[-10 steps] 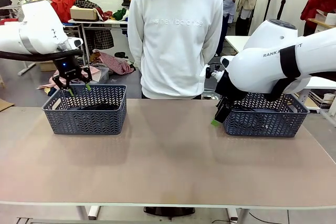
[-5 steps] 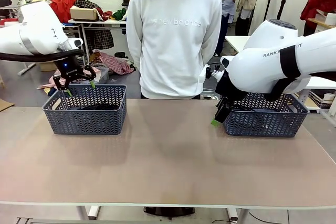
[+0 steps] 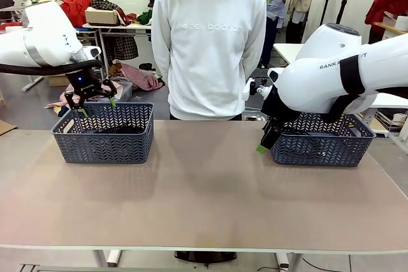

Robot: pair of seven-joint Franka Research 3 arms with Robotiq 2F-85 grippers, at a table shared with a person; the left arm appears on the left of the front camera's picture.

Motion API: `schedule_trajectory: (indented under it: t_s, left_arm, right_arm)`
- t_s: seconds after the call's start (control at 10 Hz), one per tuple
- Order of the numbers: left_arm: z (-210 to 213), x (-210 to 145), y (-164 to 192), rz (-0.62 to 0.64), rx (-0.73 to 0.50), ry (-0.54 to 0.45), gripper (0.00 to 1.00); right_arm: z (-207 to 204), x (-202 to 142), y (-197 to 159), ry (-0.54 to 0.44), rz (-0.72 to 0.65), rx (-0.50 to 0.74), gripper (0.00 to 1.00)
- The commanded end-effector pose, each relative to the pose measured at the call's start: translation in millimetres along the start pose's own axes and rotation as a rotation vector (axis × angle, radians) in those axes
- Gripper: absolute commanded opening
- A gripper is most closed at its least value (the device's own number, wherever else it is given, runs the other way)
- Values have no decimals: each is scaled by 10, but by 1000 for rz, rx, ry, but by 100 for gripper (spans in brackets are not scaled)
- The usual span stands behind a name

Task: Organize the cables according to human instructions.
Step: Pick up a bundle of cables and place it in the basket indicated by the human.

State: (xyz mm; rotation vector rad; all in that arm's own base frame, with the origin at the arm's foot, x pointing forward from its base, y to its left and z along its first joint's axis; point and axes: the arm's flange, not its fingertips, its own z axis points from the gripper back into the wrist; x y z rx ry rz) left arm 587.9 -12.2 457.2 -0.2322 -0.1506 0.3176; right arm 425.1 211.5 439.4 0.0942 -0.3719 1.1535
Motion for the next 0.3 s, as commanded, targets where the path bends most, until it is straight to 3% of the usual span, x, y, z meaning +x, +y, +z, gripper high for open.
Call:
schedule_trajectory:
  t_s: [0.0,0.2]
  left_arm:
    - [9,10,10,-11,16,-11,100]
    - [9,10,10,-11,16,-11,100]
  right_arm:
    - [6,0,-4,-1,-2,-8,100]
    - [6,0,-4,-1,-2,-8,100]
